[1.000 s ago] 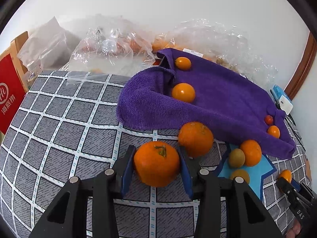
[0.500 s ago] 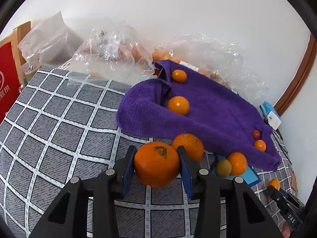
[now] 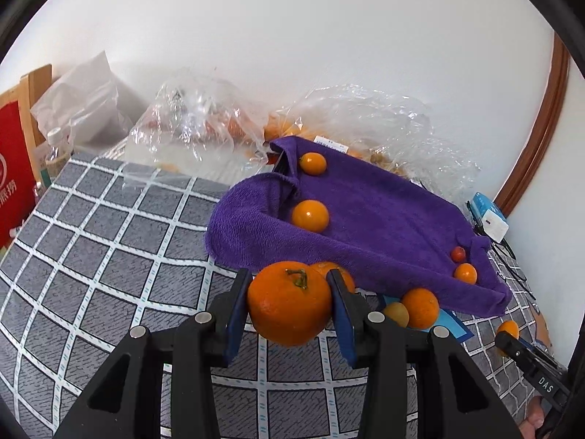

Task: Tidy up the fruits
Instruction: 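Lift both held oranges and carry them toward the purple towel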

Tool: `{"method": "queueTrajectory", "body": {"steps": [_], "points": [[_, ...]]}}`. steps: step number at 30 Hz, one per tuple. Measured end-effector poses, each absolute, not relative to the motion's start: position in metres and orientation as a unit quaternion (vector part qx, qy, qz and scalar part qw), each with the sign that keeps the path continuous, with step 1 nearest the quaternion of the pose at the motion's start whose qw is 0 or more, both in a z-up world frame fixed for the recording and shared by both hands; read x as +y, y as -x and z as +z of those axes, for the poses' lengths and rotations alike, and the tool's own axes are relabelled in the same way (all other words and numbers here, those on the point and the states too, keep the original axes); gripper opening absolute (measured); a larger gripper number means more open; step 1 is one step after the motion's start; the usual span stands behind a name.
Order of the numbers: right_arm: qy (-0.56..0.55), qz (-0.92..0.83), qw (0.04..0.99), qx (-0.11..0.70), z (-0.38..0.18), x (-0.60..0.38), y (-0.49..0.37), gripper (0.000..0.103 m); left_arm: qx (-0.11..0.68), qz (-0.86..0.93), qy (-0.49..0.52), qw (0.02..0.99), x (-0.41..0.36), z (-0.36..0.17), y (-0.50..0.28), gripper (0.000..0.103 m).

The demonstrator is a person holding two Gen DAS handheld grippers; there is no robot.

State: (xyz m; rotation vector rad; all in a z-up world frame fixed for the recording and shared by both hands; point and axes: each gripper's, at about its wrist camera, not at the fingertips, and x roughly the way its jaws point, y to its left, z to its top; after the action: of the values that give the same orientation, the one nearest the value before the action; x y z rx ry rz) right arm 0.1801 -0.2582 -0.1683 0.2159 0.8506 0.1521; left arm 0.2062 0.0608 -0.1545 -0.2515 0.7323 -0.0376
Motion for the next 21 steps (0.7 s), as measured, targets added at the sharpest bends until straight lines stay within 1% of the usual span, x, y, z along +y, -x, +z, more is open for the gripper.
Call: {"method": "queueTrajectory", "body": {"steps": [5,13,17,21], "points": [[-0.113,0.075,0.899,0.416,-0.169,-0.260,-0.180,0.032,0.348,-0.021,0.112,0.931,0.058,-0.152,-0.206,0.039],[-0.144,0.058,0.890,0.429,-0.168,-0.271,-0.183,0.032,0.347,-0.029,0.132,0.928,0.065,-0.150,-0.206,0.039],[-0.150,0.052,0.893,0.421,-0.155,-0.274,-0.186,0.032,0.354,-0.036,0.142,0.924,0.066,-0.151,-0.206,0.039],[-0.131,0.048,0.900,0.414,-0.135,-0.271,-0.194,0.032,0.346,-0.036,0.138,0.927,0.064,-0.146,-0.204,0.039]]}}
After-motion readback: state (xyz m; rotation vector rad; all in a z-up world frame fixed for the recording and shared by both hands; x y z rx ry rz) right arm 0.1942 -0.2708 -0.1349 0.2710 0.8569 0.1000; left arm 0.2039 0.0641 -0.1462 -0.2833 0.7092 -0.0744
